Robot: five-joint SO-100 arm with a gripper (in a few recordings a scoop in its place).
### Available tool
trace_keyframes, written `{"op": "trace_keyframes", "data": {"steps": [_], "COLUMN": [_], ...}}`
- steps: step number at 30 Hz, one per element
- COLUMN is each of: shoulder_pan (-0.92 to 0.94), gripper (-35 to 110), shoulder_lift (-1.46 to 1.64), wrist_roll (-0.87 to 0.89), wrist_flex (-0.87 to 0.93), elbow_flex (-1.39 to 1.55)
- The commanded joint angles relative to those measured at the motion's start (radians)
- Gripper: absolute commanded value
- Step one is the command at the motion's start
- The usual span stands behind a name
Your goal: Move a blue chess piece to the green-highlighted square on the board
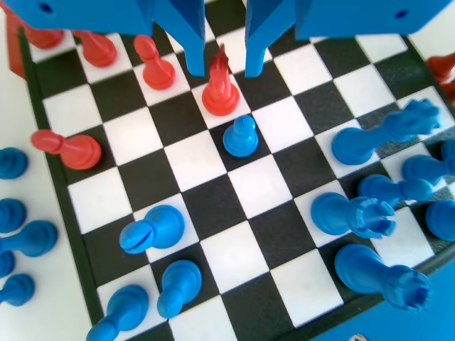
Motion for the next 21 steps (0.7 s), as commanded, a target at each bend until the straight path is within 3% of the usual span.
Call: {"op": "trace_keyframes", "data": {"steps": [1,21], "shoulder_pan": [-0.021,-0.014], "gripper": [9,9], "shoulder_lift": [0.023,0.000], "wrist_roll": [-0.017,-0.031], "wrist_flex": [-0.006,-0.038], "elbow_flex": [0.008,0.028]}}
